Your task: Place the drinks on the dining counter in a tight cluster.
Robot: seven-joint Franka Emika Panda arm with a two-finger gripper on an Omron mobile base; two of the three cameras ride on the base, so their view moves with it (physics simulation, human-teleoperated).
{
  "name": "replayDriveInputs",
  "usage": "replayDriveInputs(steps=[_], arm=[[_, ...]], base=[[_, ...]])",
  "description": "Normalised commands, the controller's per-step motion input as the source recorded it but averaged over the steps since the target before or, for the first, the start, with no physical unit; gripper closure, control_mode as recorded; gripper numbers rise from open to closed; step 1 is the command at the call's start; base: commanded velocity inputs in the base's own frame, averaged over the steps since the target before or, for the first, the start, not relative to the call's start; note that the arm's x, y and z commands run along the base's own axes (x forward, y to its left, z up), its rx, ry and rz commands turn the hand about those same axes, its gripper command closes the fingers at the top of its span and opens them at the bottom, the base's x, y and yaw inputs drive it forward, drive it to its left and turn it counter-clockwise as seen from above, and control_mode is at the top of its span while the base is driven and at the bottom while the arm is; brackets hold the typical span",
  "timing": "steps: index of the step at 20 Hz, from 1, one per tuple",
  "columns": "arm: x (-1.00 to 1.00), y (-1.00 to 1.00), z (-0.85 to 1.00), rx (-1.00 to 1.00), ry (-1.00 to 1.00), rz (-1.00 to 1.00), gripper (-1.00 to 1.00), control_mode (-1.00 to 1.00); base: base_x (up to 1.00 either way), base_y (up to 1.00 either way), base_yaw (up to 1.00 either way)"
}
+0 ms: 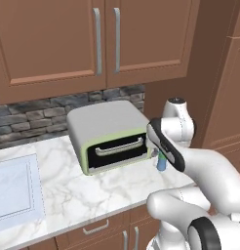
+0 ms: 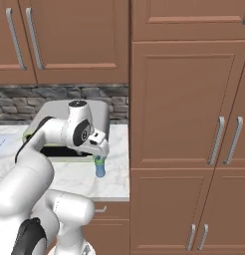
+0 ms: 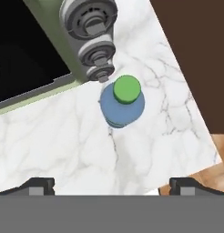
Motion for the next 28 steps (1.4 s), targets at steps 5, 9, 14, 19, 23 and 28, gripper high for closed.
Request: replayDriveInputs(steps=[5,9,14,19,23,28], arm=[[0.13,0.00,-0.33,0.00,-0.08,-0.18,-1.00,-1.00],[0.05,-0.03,-0.03,0.00,-0.03,-0.08,-1.00,-1.00],[0.00,-0.08,0.01,0.01,-0.01,-0.01,-1.00,-1.00],[0.25,-0.03,0.00,0.00,0.00,0.00,-1.00,-1.00],[0.25,0.00,0.00,0.00,0.00,-0.01,-1.00,-1.00],[0.16,0.00,0.00,0.00,0.00,-0.01,-1.00,-1.00]], base=[[0.00,0.00,0.00],[0.00,0.00,0.00],[0.00,0.00,0.00],[0.00,0.00,0.00],[0.00,0.00,0.00],[0.00,0.00,0.00]])
